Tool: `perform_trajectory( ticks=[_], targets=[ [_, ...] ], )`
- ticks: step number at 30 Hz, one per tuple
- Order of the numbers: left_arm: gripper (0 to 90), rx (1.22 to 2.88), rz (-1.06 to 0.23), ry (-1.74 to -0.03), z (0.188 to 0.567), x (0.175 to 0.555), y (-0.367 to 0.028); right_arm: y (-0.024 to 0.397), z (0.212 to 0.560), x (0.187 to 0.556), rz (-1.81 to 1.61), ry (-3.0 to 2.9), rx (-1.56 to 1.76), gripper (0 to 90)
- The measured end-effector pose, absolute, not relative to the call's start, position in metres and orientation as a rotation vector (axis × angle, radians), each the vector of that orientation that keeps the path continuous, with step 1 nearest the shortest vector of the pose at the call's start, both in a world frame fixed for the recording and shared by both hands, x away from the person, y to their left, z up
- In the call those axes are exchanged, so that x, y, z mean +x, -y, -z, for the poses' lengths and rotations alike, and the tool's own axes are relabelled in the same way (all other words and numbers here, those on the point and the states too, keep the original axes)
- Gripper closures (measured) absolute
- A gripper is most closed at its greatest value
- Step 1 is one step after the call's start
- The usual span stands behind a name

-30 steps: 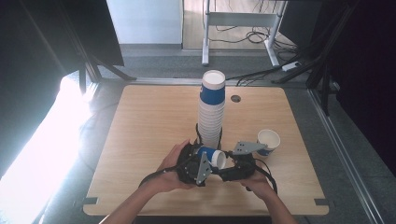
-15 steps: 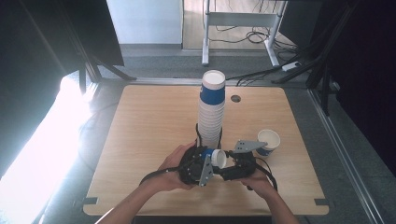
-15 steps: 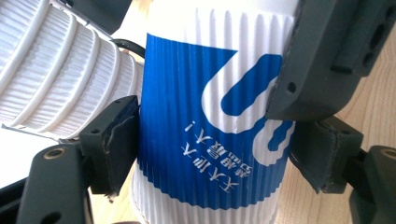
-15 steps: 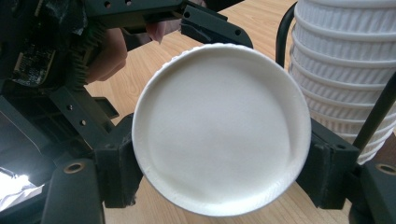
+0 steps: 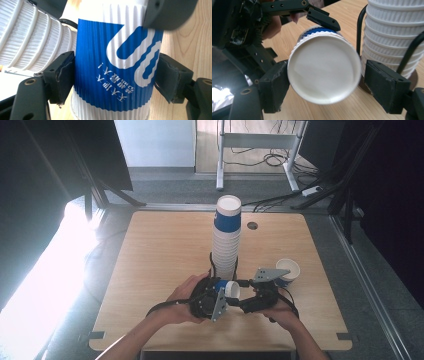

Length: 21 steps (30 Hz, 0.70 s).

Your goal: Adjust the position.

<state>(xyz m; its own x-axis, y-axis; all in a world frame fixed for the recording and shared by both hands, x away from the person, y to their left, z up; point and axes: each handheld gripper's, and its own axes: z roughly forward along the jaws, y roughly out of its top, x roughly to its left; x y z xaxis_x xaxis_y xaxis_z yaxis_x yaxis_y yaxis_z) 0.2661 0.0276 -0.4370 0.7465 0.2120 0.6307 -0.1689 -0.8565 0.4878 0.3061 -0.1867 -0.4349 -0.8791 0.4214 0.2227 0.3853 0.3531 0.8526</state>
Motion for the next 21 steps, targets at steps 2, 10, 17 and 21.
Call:
perform_trajectory(
  ticks=[2,10,17,21],
  targets=[
    [22.9,2.426,-0.96,-0.023,0.438,0.266,-0.028,0.19,0.432,0.306,-1.559,-2.578,0.748,20.3],
    [23.1,2.457,-0.987,0.018,0.446,0.264,-0.026,0.191,0.417,0.31,-1.396,-2.714,0.679,17.6],
    [23.1,2.478,-1.023,0.051,0.451,0.262,-0.02,0.179,0.411,0.312,-1.2,-2.848,0.629,16.5],
    [23.1,2.479,-1.037,0.066,0.454,0.26,-0.018,0.174,0.413,0.314,-1.133,-2.89,0.625,16.3]
  ],
)
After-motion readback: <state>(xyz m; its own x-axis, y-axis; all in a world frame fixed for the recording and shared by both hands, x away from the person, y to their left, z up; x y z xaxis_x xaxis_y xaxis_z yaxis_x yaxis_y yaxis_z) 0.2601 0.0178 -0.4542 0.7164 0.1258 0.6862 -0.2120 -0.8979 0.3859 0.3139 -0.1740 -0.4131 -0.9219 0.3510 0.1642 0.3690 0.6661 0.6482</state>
